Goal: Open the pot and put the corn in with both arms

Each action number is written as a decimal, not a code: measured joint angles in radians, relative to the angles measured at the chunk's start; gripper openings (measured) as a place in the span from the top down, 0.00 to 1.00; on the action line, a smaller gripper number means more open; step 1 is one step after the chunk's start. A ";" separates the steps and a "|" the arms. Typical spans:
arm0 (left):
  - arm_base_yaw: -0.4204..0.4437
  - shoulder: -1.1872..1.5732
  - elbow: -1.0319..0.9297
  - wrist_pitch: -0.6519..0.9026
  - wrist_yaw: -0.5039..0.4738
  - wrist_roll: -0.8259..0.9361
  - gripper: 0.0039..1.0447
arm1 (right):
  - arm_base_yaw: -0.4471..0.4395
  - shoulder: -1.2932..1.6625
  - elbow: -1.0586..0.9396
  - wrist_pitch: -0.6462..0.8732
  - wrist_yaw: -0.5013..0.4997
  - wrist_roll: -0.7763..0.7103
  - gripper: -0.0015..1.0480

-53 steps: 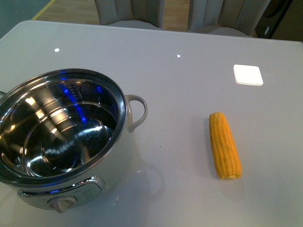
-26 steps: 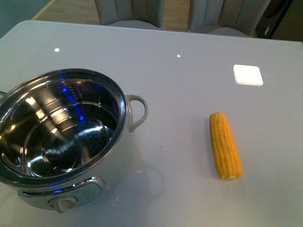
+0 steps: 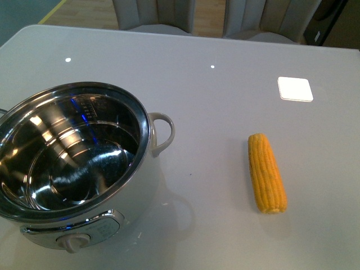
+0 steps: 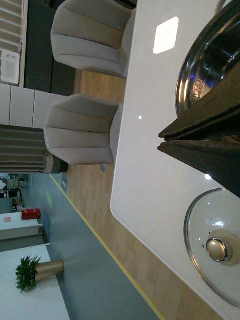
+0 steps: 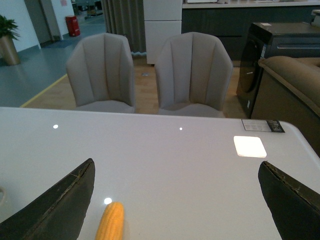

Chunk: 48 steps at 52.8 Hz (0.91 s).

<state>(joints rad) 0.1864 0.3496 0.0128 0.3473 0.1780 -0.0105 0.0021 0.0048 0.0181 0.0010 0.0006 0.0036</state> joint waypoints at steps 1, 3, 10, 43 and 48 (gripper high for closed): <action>-0.007 -0.010 0.000 -0.009 -0.006 0.000 0.97 | 0.000 0.000 0.000 0.000 0.000 0.000 0.08; -0.022 -0.029 0.000 -0.027 -0.021 0.000 0.97 | 0.000 0.000 0.000 0.000 0.000 0.000 0.08; -0.073 -0.080 0.000 -0.079 -0.085 0.000 0.97 | 0.000 0.000 0.000 0.000 0.000 0.000 0.08; -0.184 -0.343 0.000 -0.346 -0.178 0.002 0.97 | 0.000 0.000 0.000 0.000 0.000 0.000 0.08; -0.184 -0.343 0.000 -0.346 -0.178 0.002 0.97 | 0.000 0.000 0.000 0.000 0.000 0.000 0.08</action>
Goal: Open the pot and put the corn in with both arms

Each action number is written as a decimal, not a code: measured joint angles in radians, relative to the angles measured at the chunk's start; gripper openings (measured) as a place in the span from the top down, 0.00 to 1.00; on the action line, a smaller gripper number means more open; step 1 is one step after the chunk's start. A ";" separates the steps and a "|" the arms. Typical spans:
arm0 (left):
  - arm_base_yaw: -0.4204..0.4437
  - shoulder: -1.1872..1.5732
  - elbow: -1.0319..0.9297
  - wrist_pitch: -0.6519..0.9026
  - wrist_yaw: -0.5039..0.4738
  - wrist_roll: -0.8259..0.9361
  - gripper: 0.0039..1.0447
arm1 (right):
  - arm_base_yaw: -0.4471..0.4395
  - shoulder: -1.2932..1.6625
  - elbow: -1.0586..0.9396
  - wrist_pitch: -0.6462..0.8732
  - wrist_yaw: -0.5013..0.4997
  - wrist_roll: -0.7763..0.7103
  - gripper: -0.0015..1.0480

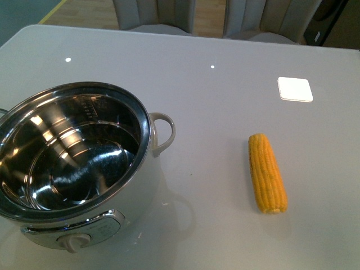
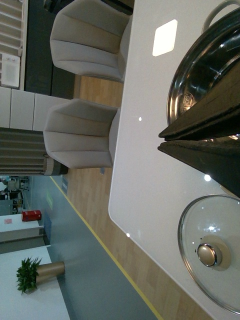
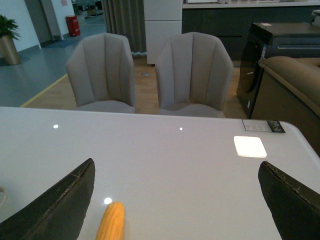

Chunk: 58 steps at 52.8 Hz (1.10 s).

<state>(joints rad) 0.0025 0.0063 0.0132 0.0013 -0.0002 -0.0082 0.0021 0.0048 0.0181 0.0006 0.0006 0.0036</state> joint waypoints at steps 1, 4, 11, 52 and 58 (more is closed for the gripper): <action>0.000 0.000 0.000 0.000 0.000 0.000 0.97 | 0.000 0.000 0.000 0.000 0.000 0.000 0.08; 0.000 0.000 0.000 0.000 0.000 0.000 0.90 | 0.000 0.000 0.000 0.000 0.000 0.000 0.08; 0.000 0.000 0.000 0.000 0.000 0.000 0.68 | 0.000 0.000 0.000 0.000 0.000 0.000 0.08; 0.000 -0.001 0.000 0.000 0.000 0.002 0.06 | 0.093 0.866 0.212 -0.128 0.233 0.491 0.08; 0.000 -0.001 0.000 0.000 0.000 0.002 0.06 | 0.082 1.089 0.259 0.043 0.198 0.412 0.08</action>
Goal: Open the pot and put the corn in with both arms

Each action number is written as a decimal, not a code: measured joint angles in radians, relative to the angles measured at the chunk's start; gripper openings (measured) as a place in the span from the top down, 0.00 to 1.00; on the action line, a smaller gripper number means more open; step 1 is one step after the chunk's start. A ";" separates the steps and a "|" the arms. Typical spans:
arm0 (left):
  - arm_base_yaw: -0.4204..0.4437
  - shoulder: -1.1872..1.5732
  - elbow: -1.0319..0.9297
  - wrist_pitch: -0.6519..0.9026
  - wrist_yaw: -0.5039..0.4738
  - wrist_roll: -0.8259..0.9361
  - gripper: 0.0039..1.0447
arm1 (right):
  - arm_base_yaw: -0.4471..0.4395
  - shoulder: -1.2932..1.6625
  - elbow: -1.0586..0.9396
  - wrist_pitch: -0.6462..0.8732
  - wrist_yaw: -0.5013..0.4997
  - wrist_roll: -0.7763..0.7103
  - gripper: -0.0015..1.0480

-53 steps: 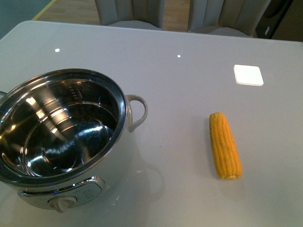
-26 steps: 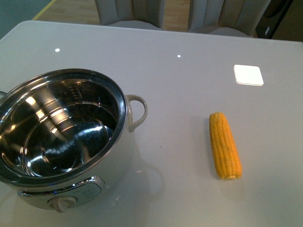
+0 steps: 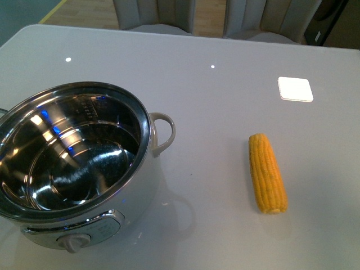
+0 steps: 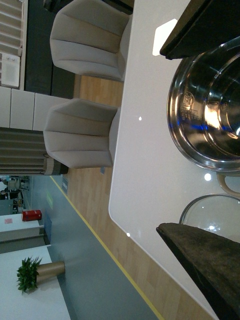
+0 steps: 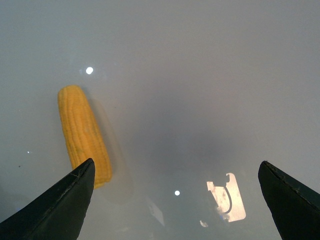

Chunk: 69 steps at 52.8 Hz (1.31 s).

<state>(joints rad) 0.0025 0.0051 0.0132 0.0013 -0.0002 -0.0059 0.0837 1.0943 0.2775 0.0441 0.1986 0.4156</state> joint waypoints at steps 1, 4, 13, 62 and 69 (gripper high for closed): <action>0.000 0.000 0.000 0.000 0.000 0.000 0.06 | 0.001 0.033 0.012 0.022 -0.009 -0.011 0.08; 0.000 0.000 0.000 0.000 0.000 0.000 0.06 | 0.014 0.130 0.052 0.087 -0.039 -0.051 0.08; 0.000 0.000 0.000 0.000 0.000 0.000 0.06 | 0.069 0.402 0.176 0.235 -0.143 -0.163 0.08; 0.000 0.000 0.000 0.000 0.000 0.000 0.06 | 0.176 1.047 0.539 0.249 -0.199 -0.389 0.08; 0.000 0.000 0.000 0.000 0.000 0.000 0.06 | 0.183 1.070 0.549 0.243 -0.195 -0.391 0.08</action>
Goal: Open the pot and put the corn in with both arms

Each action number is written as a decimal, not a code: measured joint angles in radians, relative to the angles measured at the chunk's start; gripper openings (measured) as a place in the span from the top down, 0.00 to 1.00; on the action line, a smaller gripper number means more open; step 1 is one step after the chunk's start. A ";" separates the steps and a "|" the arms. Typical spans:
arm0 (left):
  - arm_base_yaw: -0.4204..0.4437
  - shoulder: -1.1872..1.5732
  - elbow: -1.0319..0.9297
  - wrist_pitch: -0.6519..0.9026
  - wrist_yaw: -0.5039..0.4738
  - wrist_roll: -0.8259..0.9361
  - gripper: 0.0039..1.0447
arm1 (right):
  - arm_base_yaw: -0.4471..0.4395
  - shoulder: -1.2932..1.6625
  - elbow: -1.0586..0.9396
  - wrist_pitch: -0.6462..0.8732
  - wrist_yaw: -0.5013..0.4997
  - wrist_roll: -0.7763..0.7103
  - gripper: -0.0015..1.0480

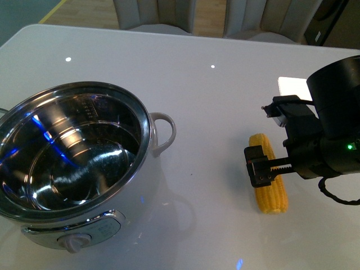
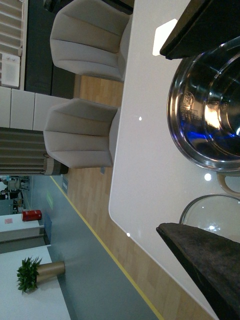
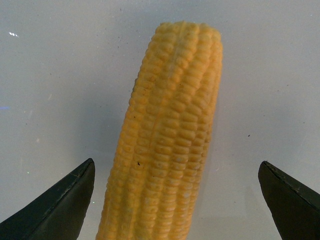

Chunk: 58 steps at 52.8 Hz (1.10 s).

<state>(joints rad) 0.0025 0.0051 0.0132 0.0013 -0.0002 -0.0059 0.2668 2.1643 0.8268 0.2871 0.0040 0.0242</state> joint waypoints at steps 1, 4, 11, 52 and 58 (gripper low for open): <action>0.000 0.000 0.000 0.000 0.000 0.000 0.06 | 0.002 0.004 0.002 -0.001 0.002 0.000 0.08; 0.000 0.000 0.000 0.000 0.000 0.000 0.06 | 0.005 0.013 0.005 -0.002 0.004 -0.001 0.08; 0.000 0.000 0.000 0.000 0.000 0.000 0.06 | 0.010 0.030 0.016 -0.008 0.006 0.000 0.09; 0.000 0.000 0.000 0.000 0.000 0.000 0.06 | -0.017 -0.051 -0.002 -0.045 -0.032 0.050 0.84; 0.000 0.000 0.000 0.000 0.000 0.000 0.06 | -0.030 -0.162 0.000 -0.064 -0.069 0.095 0.86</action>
<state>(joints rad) 0.0025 0.0051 0.0132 0.0013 -0.0002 -0.0059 0.2371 2.0026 0.8265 0.2230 -0.0650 0.1192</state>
